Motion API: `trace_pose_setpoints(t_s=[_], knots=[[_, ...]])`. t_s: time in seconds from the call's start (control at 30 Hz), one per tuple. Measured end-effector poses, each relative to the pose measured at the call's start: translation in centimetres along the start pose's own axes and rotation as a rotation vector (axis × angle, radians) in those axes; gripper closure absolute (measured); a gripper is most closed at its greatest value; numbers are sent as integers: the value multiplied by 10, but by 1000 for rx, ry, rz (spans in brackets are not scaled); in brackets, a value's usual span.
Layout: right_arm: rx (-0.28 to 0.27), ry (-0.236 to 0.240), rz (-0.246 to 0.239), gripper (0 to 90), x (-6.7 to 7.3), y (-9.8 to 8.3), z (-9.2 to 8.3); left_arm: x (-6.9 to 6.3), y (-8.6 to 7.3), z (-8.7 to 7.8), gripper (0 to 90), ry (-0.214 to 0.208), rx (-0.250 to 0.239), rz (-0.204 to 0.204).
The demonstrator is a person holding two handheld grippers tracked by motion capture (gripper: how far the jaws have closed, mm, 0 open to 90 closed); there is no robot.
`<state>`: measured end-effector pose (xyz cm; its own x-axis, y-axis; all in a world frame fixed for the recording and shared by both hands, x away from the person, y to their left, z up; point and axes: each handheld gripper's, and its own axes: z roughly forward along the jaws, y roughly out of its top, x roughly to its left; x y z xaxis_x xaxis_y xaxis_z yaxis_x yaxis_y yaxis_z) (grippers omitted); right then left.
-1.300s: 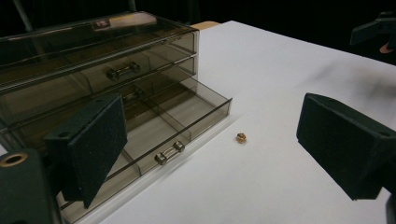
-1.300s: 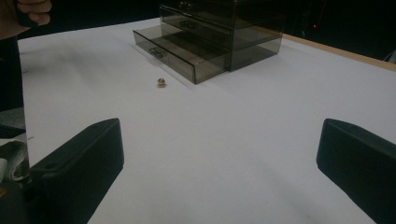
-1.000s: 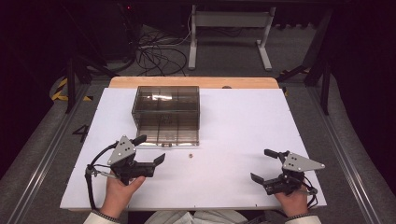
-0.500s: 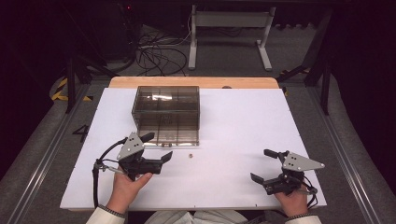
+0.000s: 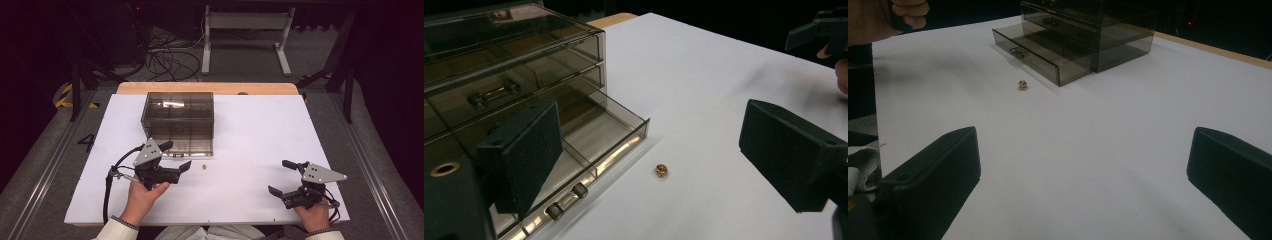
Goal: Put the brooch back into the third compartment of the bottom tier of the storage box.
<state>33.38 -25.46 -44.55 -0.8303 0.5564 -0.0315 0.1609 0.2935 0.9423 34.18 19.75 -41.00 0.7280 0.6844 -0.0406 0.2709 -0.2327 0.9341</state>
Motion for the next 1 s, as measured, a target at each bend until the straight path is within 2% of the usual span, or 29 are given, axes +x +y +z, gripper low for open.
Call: trace_pose_setpoints(t_s=[0.13, 0.17, 0.33, 0.67, 0.73, 0.87, 1.0], knots=[[-1, 2, 2, 13, 0, 0, 0, 0, -1, 4, 134, 11, 5, 16], [-1, 2, 2, 13, 0, 0, 0, 1, -1, 4, 134, 20, 8, 37], [-1, 8, 3, 13, 0, 0, 1, -1, -4, 12, 166, 22, 25, 58], [0, 11, 7, 13, -1, -1, 1, 2, -8, 33, 193, -1, 75, 42], [0, 11, 9, 12, -1, -1, 1, 3, -9, 38, 197, -9, 89, 44], [1, 11, 10, 13, -1, -1, 1, 3, -12, 47, 201, -33, 120, 23], [2, 11, 11, 13, -1, -1, 1, 1, -15, 55, 210, -42, 152, 26]])
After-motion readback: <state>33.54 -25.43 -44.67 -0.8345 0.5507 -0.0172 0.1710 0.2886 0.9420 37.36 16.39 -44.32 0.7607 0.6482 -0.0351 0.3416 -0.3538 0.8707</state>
